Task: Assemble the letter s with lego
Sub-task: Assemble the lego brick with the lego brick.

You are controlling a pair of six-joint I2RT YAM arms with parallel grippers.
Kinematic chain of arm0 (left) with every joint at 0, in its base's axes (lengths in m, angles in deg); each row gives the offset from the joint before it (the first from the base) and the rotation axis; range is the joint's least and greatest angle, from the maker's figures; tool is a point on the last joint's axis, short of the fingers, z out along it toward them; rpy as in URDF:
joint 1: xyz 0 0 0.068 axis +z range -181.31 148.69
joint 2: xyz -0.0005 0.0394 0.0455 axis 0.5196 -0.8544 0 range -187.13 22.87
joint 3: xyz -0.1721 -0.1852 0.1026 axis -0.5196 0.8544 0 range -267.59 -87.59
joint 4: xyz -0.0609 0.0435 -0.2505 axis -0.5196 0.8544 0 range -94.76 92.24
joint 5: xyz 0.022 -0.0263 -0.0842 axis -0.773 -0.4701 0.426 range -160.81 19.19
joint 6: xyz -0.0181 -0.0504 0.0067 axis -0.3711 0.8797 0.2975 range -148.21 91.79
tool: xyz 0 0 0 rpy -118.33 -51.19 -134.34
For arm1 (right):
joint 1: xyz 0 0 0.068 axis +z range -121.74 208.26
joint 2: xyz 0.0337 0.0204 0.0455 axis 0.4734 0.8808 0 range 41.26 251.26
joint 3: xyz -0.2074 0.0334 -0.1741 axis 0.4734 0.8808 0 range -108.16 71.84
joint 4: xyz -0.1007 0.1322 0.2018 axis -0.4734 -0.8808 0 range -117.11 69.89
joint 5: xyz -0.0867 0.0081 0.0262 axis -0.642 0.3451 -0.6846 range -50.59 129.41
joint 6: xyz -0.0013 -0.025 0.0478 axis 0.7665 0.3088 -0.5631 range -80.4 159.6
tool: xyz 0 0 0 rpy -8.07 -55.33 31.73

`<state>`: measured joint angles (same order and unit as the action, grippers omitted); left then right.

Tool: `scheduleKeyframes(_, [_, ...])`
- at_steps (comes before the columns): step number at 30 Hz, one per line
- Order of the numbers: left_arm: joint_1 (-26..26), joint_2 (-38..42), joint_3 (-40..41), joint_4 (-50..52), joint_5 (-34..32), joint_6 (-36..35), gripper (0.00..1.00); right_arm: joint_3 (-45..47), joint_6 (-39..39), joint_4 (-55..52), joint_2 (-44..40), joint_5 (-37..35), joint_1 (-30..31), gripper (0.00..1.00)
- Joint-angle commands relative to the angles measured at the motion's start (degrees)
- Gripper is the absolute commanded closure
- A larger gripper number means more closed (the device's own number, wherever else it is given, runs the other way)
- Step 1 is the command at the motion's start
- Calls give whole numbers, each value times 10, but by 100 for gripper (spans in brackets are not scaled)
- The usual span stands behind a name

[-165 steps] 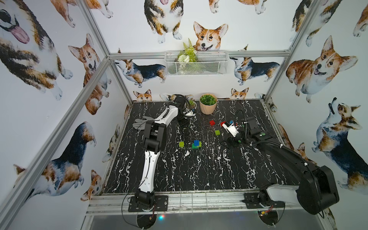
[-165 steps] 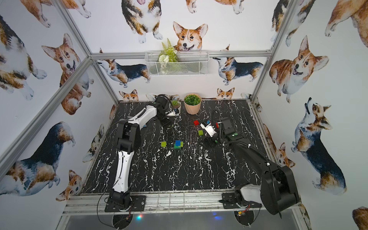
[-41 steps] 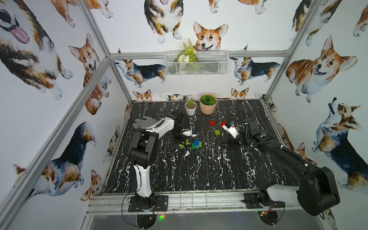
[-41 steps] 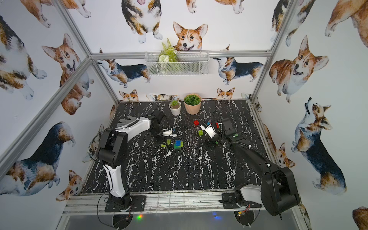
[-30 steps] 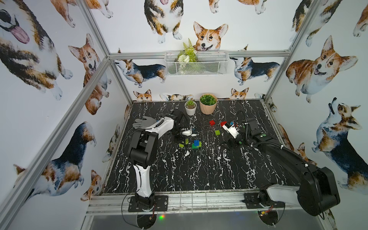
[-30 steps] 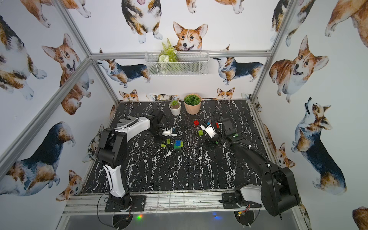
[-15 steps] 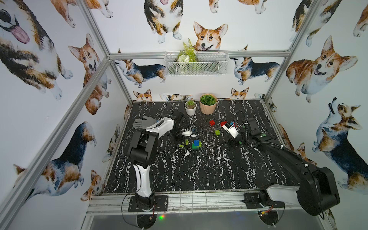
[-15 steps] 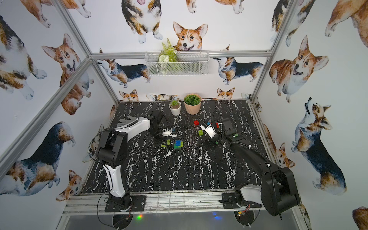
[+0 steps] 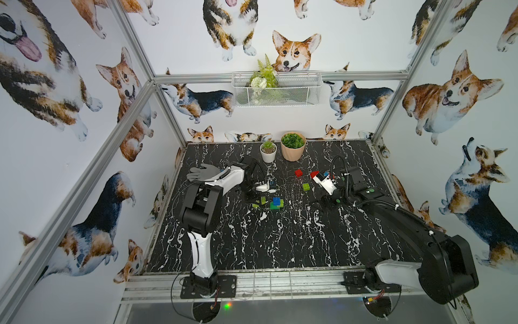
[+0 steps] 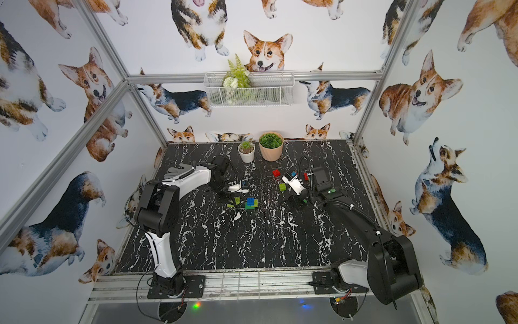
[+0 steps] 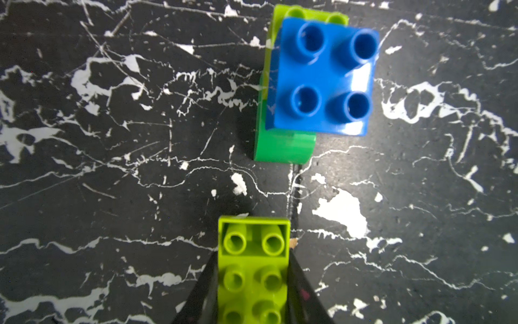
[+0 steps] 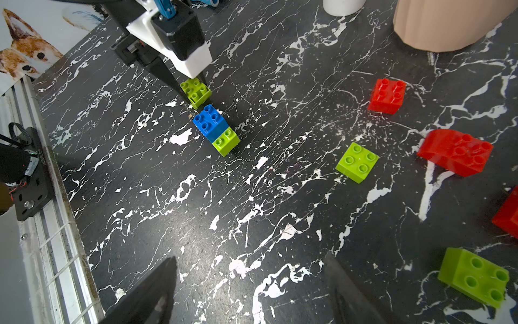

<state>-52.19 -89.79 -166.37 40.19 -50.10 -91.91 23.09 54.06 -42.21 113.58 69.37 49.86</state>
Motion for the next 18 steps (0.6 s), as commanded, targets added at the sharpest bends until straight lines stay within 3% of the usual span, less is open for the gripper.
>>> scheduleKeyframes(1, [1, -8, 19, -2, -16, -7, 91, 0, -2, 11, 0, 6, -1, 15])
scheduleKeyframes(18, [11, 1, 44, -26, -12, -4, 93, -3, -1, 5, -7, 4, 0, 16])
